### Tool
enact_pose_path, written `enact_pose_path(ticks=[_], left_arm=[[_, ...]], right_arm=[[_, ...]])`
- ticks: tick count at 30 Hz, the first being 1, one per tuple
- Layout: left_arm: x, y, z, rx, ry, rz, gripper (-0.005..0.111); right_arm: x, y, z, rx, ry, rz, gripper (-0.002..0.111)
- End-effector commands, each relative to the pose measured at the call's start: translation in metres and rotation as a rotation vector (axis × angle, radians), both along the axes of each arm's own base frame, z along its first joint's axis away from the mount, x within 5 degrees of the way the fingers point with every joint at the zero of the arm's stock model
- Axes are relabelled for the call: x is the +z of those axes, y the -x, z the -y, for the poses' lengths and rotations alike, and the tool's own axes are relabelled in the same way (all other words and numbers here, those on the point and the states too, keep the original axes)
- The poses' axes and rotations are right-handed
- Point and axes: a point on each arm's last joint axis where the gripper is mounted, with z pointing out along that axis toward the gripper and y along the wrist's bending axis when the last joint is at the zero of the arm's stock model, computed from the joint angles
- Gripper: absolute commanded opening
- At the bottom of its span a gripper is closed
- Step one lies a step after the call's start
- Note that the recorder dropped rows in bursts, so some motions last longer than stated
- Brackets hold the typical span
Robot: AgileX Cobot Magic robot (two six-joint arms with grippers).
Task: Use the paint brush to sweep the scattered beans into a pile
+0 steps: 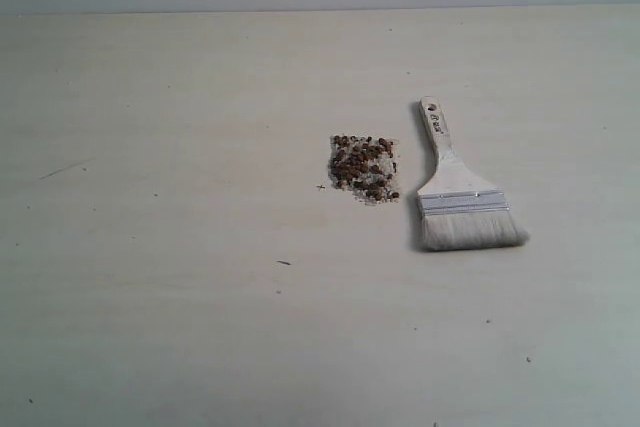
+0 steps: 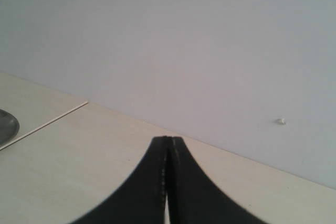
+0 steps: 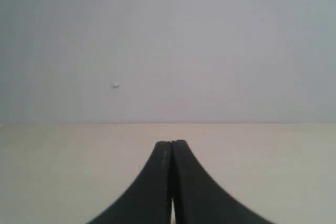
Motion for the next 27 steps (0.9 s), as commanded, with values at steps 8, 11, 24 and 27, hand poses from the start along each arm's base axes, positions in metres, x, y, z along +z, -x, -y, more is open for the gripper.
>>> enact_pose_path(ticks=[8,11,24,27], left_arm=[[-0.0003,0.0003,0.0004,-0.004,-0.004,0.006,0.0],[-0.0003,0.0003,0.0004,-0.004,-0.004,0.006,0.0],[-0.0003,0.0003,0.0004,-0.004,-0.004,0.006,0.0],[-0.0003,0.0003,0.0004,-0.004,-0.004,0.006,0.0]], right_arm=[[0.0018,-0.0032,0.0145,-0.171,0.145,0.071,0.0],[0.0007,-0.0035,0.0159,-0.186,0.151,0.058,0.0],[0.0002,-0.0035,0.0156,-0.179,0.102,0.04,0.0],[0.0002,-0.0035,0.0156,-0.179,0.102,0.04,0.0]])
